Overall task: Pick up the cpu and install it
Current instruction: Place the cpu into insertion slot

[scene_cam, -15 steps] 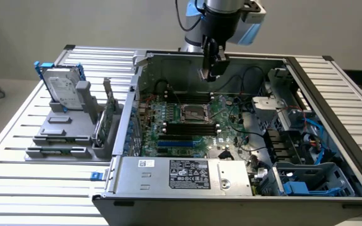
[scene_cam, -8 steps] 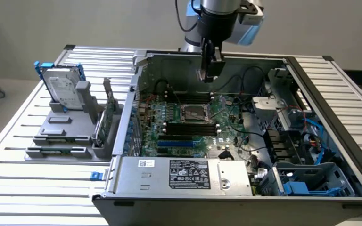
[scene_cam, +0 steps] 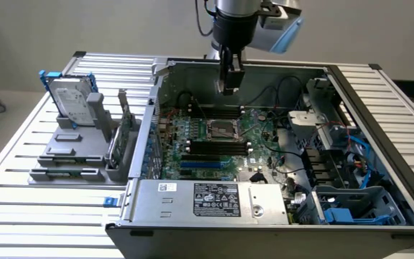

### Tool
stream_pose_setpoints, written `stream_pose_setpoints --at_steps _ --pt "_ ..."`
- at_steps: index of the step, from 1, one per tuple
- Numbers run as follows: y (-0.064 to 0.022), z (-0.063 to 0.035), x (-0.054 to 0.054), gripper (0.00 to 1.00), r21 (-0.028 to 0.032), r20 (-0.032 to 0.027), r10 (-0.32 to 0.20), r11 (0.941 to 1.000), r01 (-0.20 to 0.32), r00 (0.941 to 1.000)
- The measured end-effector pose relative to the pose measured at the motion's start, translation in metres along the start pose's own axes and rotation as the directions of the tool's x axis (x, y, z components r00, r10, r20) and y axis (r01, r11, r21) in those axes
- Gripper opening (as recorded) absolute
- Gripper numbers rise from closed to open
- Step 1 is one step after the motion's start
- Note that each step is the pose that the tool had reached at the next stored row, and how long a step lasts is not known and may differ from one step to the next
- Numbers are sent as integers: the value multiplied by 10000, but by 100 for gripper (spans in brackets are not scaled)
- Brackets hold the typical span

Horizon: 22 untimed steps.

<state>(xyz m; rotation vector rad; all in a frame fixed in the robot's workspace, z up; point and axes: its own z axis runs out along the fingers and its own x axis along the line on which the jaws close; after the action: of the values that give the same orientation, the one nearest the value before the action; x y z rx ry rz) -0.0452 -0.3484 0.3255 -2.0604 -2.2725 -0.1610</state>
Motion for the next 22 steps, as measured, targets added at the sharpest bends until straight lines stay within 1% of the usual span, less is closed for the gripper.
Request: stream_pose_setpoints --at_steps 5,9,12,17,22 --pt "-62 28 -5 54 2 2 0 10000 0 10000" --pt "-96 86 -22 54 0 2 0 10000 0 10000" --pt "-102 138 -45 54 -27 6 94 10000 -94 10000" --pt "-105 227 -70 54 -94 18 550 9984 -550 9985" --pt "-101 317 -88 54 -123 25 790 9968 -790 9969"
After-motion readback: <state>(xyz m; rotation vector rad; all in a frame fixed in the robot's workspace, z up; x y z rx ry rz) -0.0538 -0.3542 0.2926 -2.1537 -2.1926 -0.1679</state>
